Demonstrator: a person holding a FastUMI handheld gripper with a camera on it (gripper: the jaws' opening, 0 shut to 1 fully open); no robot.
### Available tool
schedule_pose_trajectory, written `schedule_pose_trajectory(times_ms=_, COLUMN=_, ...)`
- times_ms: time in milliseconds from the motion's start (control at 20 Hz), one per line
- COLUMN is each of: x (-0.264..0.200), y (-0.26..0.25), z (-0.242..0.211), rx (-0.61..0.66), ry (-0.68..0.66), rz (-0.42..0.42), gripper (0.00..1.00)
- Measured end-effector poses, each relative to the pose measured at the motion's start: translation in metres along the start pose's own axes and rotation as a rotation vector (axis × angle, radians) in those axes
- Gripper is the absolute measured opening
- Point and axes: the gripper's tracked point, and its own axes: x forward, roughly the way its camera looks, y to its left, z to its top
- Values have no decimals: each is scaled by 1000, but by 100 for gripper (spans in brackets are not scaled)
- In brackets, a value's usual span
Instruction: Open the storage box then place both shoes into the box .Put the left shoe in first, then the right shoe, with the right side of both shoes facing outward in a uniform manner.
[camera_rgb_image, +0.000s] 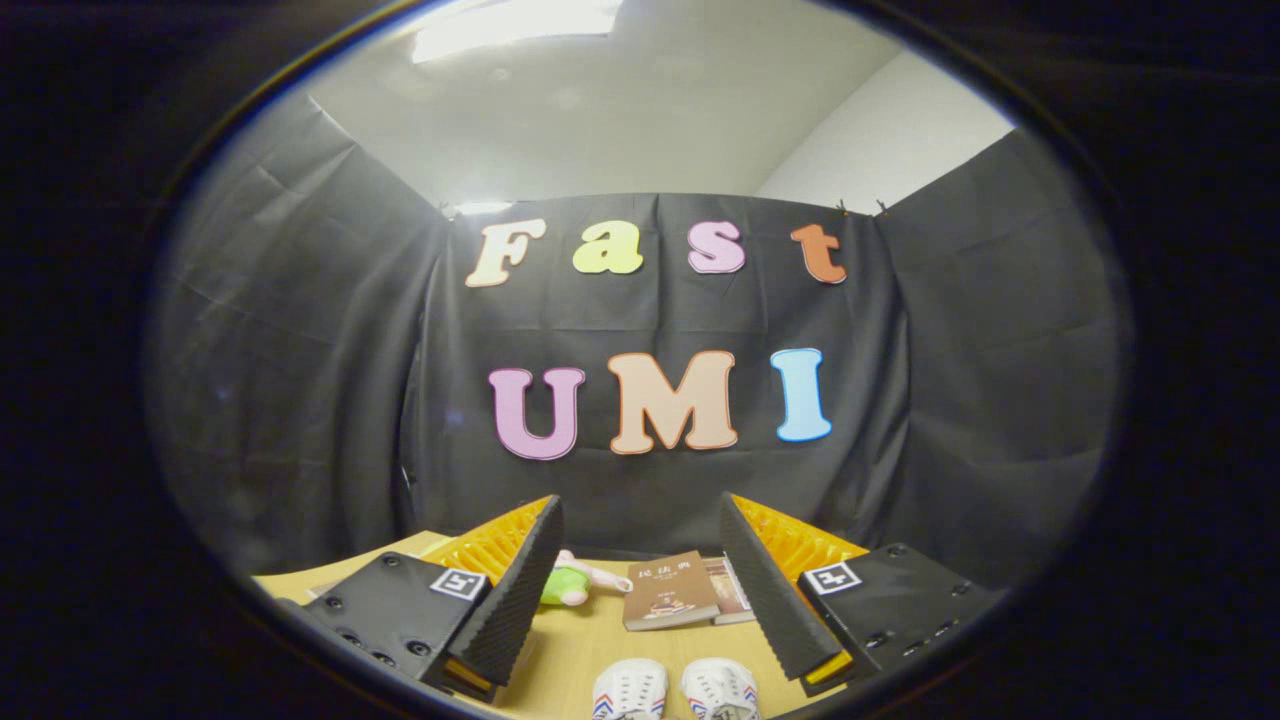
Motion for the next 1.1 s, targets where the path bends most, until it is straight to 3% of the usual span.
schedule_pose_trajectory(times_ms=300, x=3, y=7, z=-16, rx=67, ry=52, rz=72, gripper=99)
schedule_pose_trajectory(times_ms=650, x=7, y=30, z=-56, rx=284, ry=195, rz=239, gripper=100)
schedule_pose_trajectory(times_ms=1100, x=-10, y=80, z=-152, rx=672, ry=558, rz=497, gripper=100)
